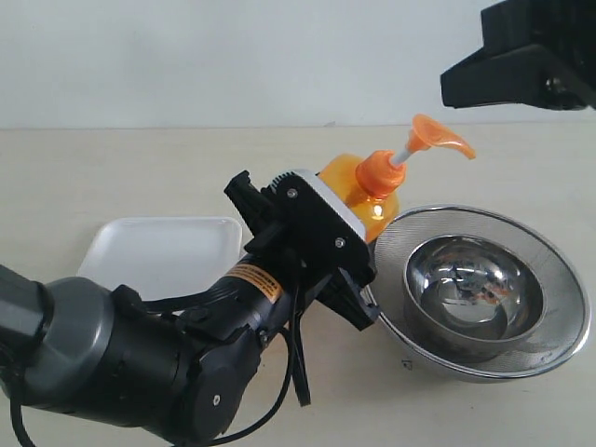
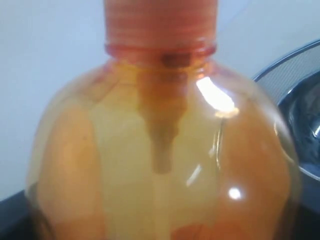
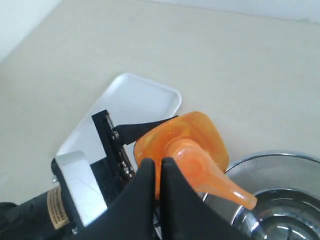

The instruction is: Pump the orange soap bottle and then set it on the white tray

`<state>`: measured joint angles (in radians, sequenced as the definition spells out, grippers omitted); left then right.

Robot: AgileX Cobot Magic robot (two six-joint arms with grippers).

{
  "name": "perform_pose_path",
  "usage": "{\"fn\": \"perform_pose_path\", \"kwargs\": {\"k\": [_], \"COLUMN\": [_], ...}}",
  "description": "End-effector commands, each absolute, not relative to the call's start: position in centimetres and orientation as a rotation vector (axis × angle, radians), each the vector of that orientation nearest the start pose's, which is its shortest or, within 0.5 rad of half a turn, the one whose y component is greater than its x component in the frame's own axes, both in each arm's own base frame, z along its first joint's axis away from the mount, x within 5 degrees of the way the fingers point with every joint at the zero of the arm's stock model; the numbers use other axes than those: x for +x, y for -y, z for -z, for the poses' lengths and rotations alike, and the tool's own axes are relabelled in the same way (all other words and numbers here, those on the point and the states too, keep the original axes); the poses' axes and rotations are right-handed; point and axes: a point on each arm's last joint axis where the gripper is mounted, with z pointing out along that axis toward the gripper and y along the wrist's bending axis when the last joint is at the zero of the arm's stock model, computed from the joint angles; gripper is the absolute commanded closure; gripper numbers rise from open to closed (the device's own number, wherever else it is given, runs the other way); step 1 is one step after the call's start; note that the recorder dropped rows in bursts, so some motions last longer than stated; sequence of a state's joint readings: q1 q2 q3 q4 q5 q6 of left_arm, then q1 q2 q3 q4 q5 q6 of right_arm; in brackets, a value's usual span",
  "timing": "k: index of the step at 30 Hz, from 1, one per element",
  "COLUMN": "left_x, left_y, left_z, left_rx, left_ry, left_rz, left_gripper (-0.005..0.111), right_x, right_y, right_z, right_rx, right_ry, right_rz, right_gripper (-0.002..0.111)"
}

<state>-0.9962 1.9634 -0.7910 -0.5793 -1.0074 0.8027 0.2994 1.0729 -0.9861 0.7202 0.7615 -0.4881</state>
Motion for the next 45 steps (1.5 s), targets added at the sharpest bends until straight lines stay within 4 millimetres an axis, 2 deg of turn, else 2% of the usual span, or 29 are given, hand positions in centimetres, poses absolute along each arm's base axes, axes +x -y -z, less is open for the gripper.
{"fn": "perform_pose_path", "kwargs": {"k": [1,13,18,25,32,45], "left_x": [23.1,23.1,23.1,23.1,23.0,23.0], "left_y": [28.3,28.3,28.3,28.3,28.3,29.5], "left_z": [-15.7,-15.3,-15.3,-15.3,-15.3,-16.1], "left_rx": [0.859,0.928,0.918,0.915,0.915,0.918], "left_ry": [-1.404,-1.418,-1.425,-1.427,-1.422,-1.377], "left_rz": [-0.035,-0.068,-0.059,-0.057,-0.050,0.029], "left_gripper": [0.102,0.102,0.102,0.102,0.102,0.102], "right_x": [20.0,20.0,20.3,20.5,21.9,21.8], "right_y": [-10.2,-10.2,-9.8,-9.9,-10.7,-10.9], "right_z": [-36.0,-35.9,-33.5,-33.4,-31.6,-31.2], "right_rx": [-0.511,-0.521,-0.473,-0.460,-0.465,-0.491], "right_ry": [-2.165,-2.170,-2.206,-2.199,-2.282,-2.312], "right_rz": [-0.672,-0.666,-0.625,-0.641,-0.687,-0.710], "right_gripper": [0.109,0.109,0.109,0.109,0.109,0.109]}}
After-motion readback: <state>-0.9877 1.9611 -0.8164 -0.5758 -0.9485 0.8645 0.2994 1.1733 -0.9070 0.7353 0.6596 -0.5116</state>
